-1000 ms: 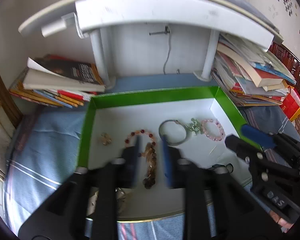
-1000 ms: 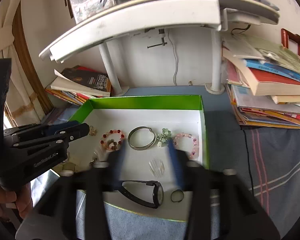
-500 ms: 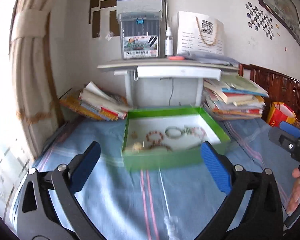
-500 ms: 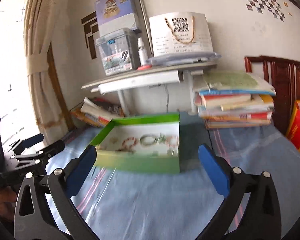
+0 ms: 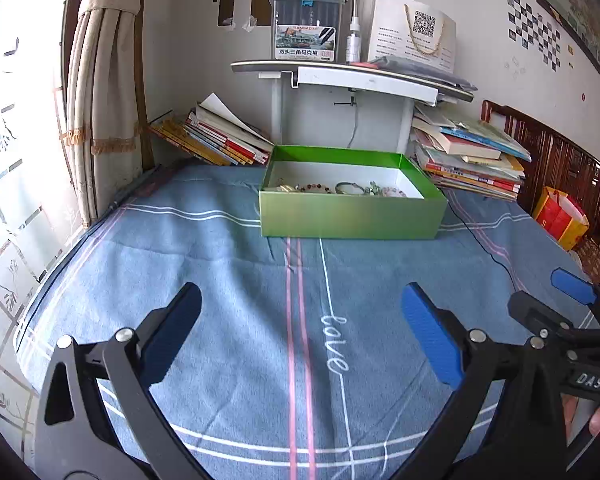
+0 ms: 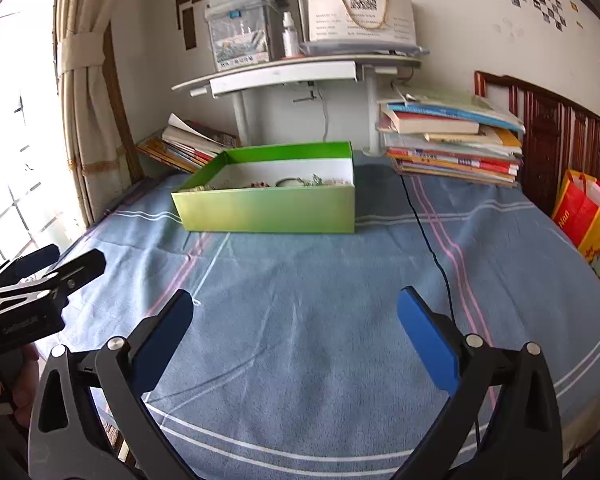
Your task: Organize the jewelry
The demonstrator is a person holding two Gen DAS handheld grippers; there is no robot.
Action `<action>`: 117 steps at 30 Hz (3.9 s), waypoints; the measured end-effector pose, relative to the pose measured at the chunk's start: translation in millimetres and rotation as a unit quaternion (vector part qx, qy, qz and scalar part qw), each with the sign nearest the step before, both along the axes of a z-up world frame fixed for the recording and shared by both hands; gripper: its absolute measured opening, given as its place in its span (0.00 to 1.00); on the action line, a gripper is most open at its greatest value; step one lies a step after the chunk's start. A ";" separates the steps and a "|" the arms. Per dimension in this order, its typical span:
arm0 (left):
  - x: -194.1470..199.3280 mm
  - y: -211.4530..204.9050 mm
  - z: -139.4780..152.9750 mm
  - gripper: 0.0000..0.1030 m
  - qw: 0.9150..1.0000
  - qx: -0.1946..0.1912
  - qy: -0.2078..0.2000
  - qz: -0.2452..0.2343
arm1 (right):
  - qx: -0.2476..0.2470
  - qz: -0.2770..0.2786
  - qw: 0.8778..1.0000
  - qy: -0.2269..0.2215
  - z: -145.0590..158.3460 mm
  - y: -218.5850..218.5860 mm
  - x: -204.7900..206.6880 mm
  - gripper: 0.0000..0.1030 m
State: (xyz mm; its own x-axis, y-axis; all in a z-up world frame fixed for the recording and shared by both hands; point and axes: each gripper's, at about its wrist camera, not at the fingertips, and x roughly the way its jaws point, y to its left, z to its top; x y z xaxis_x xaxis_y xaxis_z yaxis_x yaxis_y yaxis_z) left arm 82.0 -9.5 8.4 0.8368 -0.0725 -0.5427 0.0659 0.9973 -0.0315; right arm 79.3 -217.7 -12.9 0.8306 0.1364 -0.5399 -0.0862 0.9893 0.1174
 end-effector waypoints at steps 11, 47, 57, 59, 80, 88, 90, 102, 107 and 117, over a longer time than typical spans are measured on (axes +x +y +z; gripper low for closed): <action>-5.2 -3.6 -1.7 0.96 1.000 0.000 0.009 -0.009 | -0.024 -0.001 1.000 0.001 -5.6 6.2 -1.4 0.97; 0.8 -1.6 -2.7 0.96 1.000 -0.004 0.017 -0.015 | -0.016 -0.010 1.000 -0.007 -2.4 4.1 3.8 0.97; -1.1 -3.0 -1.8 0.96 1.000 -0.001 0.013 -0.015 | -0.013 -0.012 1.000 -0.010 -0.4 3.2 3.2 0.97; -1.2 -3.3 -1.6 0.96 1.000 -0.001 0.014 -0.015 | -0.013 -0.012 1.000 -0.010 -0.1 2.5 3.3 0.97; -0.9 -3.5 -2.8 0.96 1.000 0.001 0.016 -0.020 | -0.015 -0.011 1.000 -0.013 3.8 3.2 2.6 0.97; -0.5 -3.4 -3.1 0.96 1.000 0.001 0.017 -0.021 | -0.016 -0.011 1.000 -0.012 3.7 3.3 2.9 0.97; -0.3 -3.3 -3.3 0.96 1.000 0.001 0.017 -0.020 | -0.016 -0.011 1.000 -0.013 3.5 3.7 2.2 0.97; -1.9 -4.7 -3.8 0.96 1.000 0.000 0.018 -0.021 | -0.016 -0.011 1.000 -0.011 2.5 4.3 2.4 0.97; -2.2 -6.2 -4.1 0.96 1.000 0.002 0.017 -0.022 | -0.015 -0.011 1.000 -0.009 0.4 4.2 2.1 0.97; -2.8 -7.3 -4.2 0.96 1.000 0.001 0.017 -0.022 | -0.015 -0.011 1.000 -0.008 -0.9 3.8 2.6 0.97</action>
State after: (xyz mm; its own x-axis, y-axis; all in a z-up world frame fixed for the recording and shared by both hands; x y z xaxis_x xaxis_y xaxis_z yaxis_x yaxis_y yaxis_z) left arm 79.2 -16.7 4.2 0.8137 -0.1089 -0.5709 0.1096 0.9934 -0.0332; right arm 81.9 -213.9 -13.8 0.8418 0.1012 -0.5302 -0.0650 0.9941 0.0866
